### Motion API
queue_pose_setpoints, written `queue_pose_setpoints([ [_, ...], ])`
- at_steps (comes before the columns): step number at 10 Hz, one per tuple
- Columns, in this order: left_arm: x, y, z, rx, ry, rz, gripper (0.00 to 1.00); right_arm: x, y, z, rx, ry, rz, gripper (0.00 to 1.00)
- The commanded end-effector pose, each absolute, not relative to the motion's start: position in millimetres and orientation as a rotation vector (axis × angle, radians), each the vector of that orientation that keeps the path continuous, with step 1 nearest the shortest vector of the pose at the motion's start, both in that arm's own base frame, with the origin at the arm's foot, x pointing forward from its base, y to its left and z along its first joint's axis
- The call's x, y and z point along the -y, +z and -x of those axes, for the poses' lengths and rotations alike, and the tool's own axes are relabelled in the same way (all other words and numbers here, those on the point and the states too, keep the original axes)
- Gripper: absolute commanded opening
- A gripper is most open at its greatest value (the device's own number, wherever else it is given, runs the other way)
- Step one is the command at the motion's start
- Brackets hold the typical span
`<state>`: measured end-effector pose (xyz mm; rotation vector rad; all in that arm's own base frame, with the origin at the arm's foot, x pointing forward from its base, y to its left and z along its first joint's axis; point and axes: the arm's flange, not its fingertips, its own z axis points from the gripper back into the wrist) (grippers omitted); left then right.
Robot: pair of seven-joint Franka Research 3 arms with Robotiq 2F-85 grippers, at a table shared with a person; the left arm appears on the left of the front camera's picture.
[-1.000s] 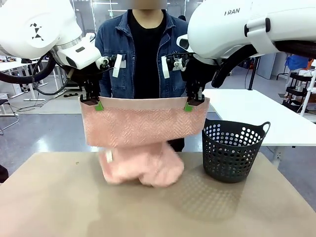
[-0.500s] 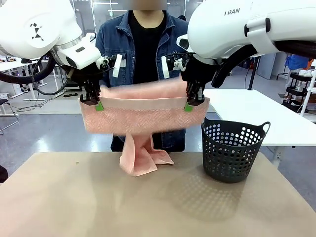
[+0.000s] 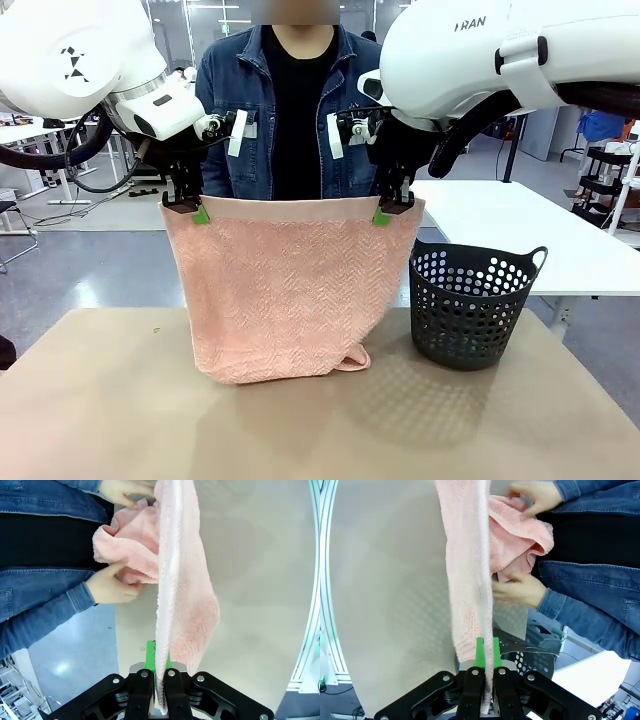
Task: Fold the towel.
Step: Release the end of the 100 cm Hotel Towel you were holding and grab the top end of the folded side.
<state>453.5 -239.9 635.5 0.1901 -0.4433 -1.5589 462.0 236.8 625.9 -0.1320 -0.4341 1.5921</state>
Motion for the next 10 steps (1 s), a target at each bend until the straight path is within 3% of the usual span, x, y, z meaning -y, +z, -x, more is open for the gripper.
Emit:
queue_pose_setpoints([
  [1,239.3,636.3,-453.6,0.444,-1.569,-0.196,0.0,-236.6,626.4,-462.2,0.435,1.597,0.134,0.0],
  [10,239.3,636.3,-453.6,0.444,-1.569,-0.196,0.0,-236.6,626.4,-462.2,0.435,1.597,0.134,0.0],
])
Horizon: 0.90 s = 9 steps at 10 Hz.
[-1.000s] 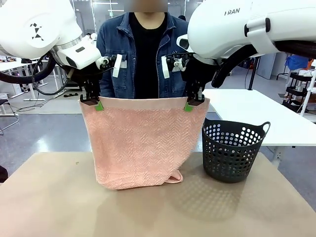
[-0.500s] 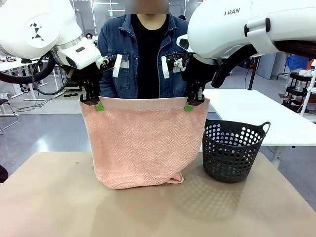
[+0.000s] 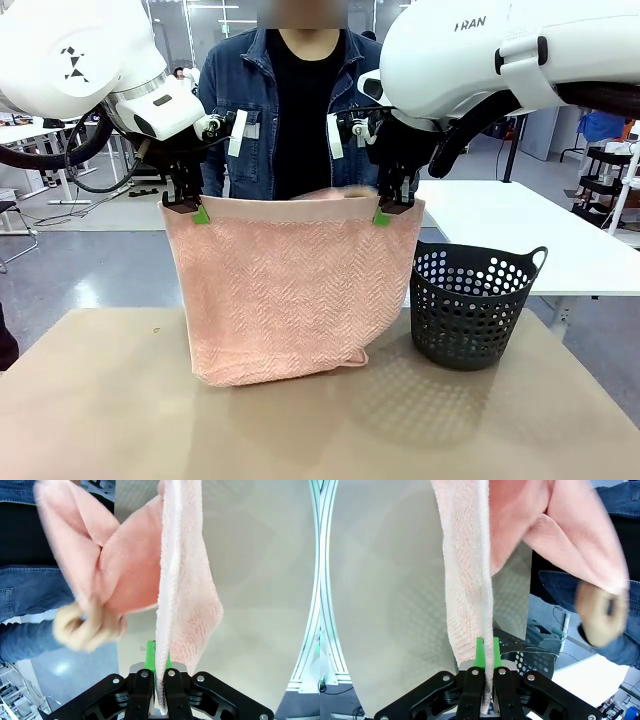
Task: Fold the towel.
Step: Release the end of the 100 cm Hotel Towel you were holding and grab the top end of the folded side.
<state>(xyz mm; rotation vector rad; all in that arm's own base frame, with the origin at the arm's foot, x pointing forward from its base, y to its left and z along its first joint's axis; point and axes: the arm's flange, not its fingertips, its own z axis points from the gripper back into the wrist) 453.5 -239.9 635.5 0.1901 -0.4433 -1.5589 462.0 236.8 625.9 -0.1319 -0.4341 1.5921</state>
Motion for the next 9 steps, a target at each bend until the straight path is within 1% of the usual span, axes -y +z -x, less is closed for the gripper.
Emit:
queue_pose_setpoints([
  [1,239.3,636.3,-453.6,0.444,-1.569,-0.196,0.0,-236.6,626.4,-462.2,0.435,1.597,0.134,0.0],
  [9,239.3,636.3,-453.6,0.444,-1.569,-0.196,0.0,-236.6,626.4,-462.2,0.435,1.597,0.134,0.0],
])
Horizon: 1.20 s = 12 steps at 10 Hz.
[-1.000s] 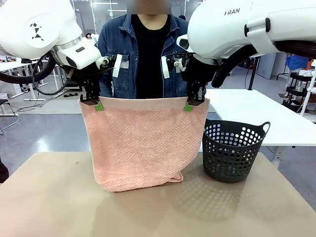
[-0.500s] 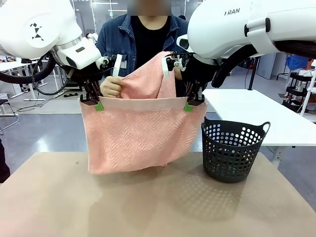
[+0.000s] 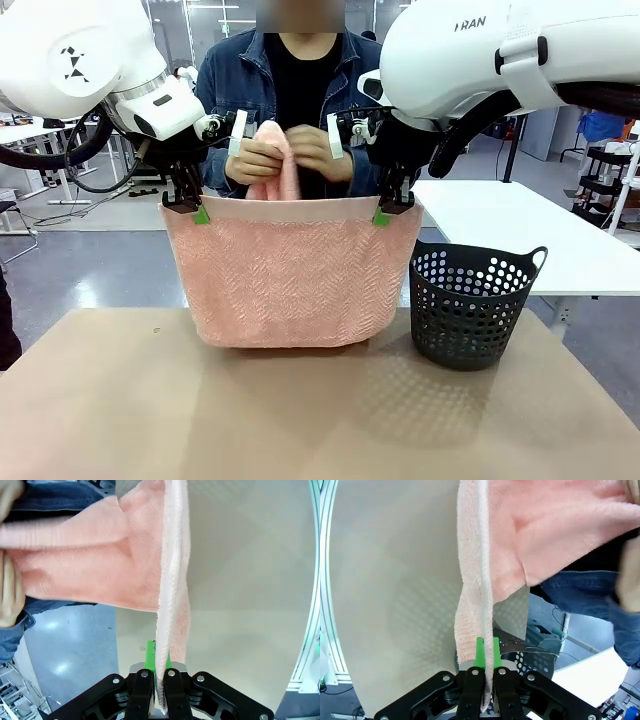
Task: Fold the towel.
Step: Release the end of the 100 cm Hotel Towel you were holding and grab the top end of the folded side.
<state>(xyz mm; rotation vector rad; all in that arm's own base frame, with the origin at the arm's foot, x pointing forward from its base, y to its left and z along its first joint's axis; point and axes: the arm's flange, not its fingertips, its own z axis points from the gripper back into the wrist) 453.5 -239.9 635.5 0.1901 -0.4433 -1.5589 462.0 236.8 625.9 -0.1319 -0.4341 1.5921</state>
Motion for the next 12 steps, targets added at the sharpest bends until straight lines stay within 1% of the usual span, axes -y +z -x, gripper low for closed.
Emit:
queue_pose_setpoints([
  [1,239.3,636.3,-453.6,0.444,-1.569,-0.196,0.0,-236.6,626.4,-462.2,0.435,1.597,0.134,0.0],
  [12,239.3,636.3,-453.6,0.444,-1.569,-0.196,0.0,-236.6,626.4,-462.2,0.435,1.597,0.134,0.0],
])
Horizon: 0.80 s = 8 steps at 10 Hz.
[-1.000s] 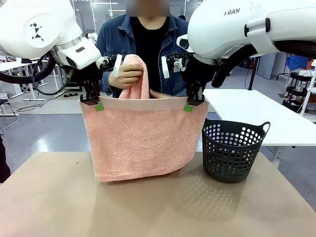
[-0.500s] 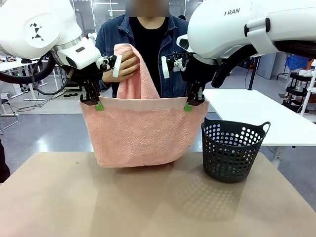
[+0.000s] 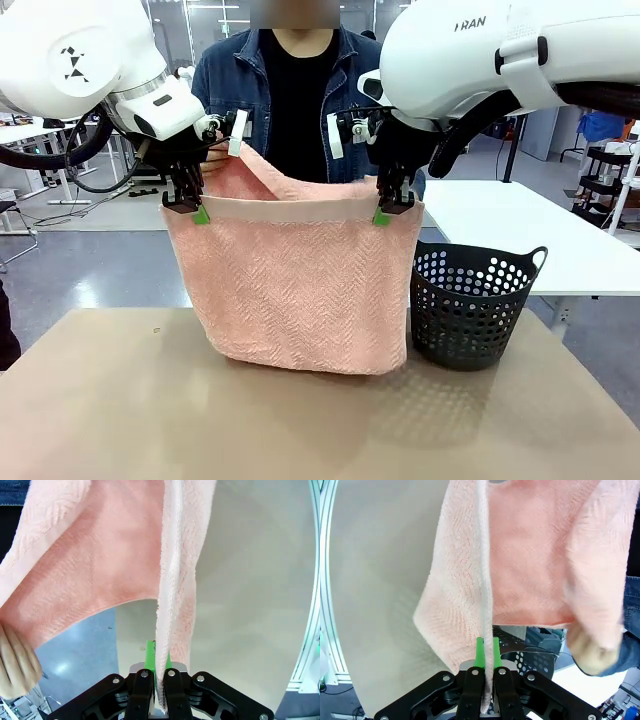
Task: Fold the towel.
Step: Release the end of the 100 cm Hotel Towel you were holding and grab the top end of the folded side.
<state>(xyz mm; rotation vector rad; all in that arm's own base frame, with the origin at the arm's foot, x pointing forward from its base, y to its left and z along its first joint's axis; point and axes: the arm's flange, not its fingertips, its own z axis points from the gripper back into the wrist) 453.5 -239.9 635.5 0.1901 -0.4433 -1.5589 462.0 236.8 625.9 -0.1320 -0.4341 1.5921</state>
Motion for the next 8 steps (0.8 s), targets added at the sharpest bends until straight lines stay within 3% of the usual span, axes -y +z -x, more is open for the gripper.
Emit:
queue_pose_setpoints([
  [1,239.3,636.3,-453.6,0.444,-1.569,-0.196,0.0,-236.6,626.4,-462.2,0.435,1.597,0.134,0.0],
  [8,239.3,636.3,-453.6,0.444,-1.569,-0.196,0.0,-236.6,626.4,-462.2,0.435,1.597,0.134,0.0],
])
